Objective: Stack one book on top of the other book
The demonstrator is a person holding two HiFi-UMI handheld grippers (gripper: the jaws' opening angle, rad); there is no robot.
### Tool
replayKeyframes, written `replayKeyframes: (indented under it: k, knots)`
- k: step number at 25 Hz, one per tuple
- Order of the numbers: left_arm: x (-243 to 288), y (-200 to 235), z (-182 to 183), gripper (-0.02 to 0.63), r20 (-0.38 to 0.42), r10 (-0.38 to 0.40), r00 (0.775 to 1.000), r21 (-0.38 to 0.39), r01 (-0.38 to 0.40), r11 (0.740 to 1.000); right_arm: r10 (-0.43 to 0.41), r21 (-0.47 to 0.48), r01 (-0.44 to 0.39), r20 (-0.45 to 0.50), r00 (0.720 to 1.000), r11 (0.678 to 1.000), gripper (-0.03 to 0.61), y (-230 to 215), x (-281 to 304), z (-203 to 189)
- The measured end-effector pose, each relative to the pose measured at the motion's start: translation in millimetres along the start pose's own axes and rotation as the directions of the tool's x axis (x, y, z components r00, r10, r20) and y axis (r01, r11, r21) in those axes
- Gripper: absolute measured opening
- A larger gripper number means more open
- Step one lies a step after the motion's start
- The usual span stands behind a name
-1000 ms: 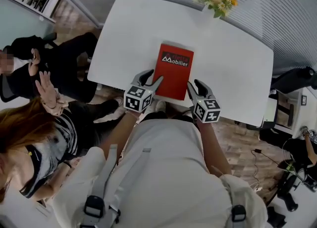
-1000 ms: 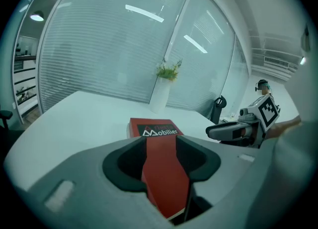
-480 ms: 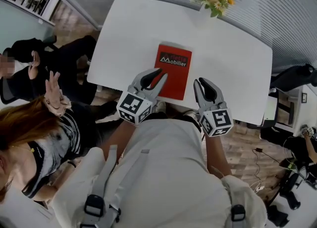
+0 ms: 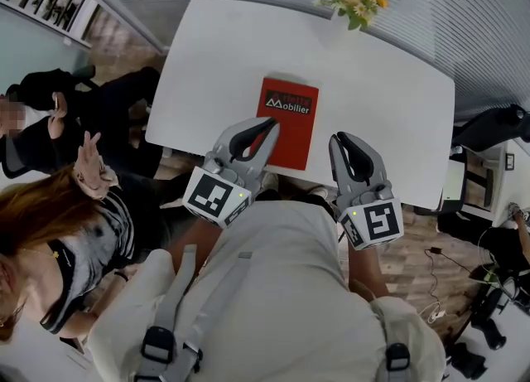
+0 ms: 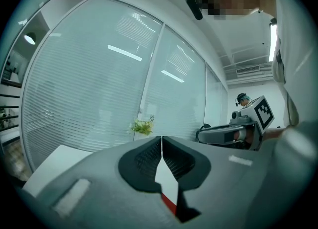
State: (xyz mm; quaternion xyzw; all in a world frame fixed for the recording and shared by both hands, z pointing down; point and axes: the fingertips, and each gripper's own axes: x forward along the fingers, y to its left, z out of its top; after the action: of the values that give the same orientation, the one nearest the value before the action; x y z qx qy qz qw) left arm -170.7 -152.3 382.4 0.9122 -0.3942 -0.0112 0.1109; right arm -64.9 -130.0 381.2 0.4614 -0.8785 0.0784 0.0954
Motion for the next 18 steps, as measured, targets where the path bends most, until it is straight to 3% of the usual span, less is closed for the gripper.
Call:
replayKeyframes:
  k: [8, 18]
  knots:
    - [-4.8, -8.3, 34.2, 0.006, 0.064, -0.006, 0.998, 0.026, 0.005, 1.000, 0.001, -0.049, 0.002, 0.062, 0.998, 0.999, 0.026, 7.9, -7.9, 39.4]
    - [-4.5, -9.4, 36.4, 0.006, 0.068, -0.011, 0.998, 0.031, 0.009, 0.999, -0.004, -0.066, 0.008, 0.065, 0.998, 0.998, 0.012, 10.7, -8.3, 43.8]
